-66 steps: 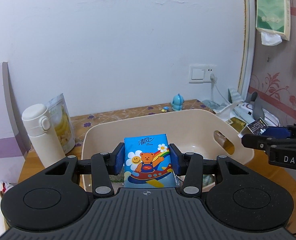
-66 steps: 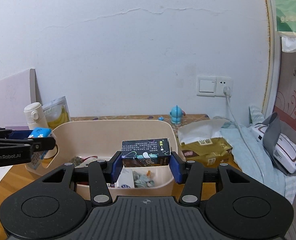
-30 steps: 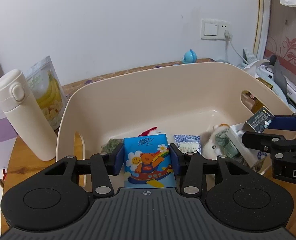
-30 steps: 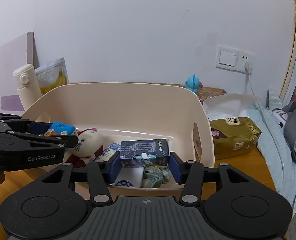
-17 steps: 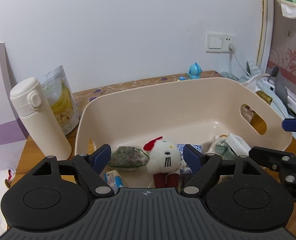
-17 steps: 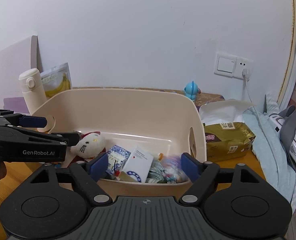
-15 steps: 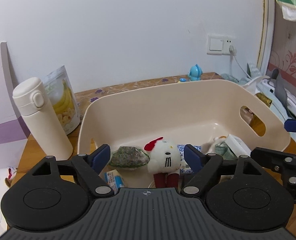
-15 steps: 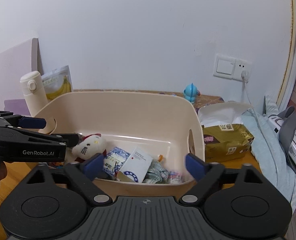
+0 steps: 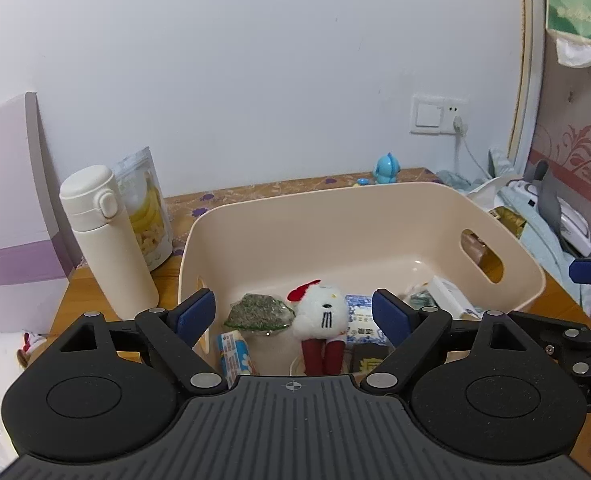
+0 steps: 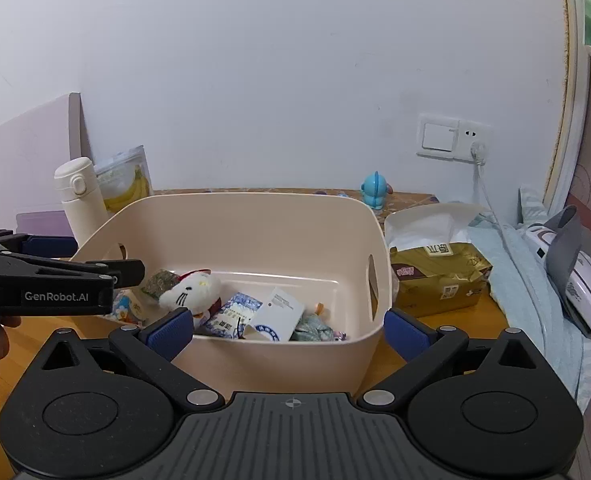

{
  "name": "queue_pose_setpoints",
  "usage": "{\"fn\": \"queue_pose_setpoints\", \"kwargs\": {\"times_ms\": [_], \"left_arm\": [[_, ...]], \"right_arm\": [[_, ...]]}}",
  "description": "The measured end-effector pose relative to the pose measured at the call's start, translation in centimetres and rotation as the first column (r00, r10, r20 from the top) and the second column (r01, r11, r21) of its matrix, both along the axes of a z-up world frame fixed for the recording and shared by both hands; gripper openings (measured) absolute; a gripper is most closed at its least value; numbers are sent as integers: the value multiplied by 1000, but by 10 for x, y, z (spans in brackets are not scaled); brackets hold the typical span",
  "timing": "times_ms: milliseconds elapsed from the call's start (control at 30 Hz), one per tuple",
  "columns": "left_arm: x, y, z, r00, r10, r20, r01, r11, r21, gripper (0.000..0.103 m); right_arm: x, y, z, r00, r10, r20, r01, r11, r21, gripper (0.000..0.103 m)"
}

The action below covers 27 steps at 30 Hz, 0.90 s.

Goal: Organize objects

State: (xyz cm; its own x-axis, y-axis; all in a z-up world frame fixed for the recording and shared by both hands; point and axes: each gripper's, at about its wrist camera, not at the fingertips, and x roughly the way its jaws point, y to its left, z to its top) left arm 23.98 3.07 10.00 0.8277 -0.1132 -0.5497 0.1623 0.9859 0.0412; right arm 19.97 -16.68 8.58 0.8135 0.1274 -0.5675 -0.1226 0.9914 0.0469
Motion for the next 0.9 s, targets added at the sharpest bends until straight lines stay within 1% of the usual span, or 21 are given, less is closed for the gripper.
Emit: {"fn": "queue_pose_setpoints", "kwargs": {"times_ms": [367, 600, 900], "left_arm": [[-40, 2, 8, 1000, 9, 30, -8, 1000, -24, 87], [-63, 2, 4, 999, 9, 38, -8, 1000, -22, 87], [-96, 1, 0, 999, 20, 48, -18, 999, -44, 87]], "right_arm": [[-35, 0, 4, 1000, 1, 7, -1, 1000, -5, 103], [-54, -3, 2, 1000, -4, 1, 4, 1000, 4, 103], [-82, -8, -1, 1000, -20, 12, 20, 1000, 11, 103]]}}
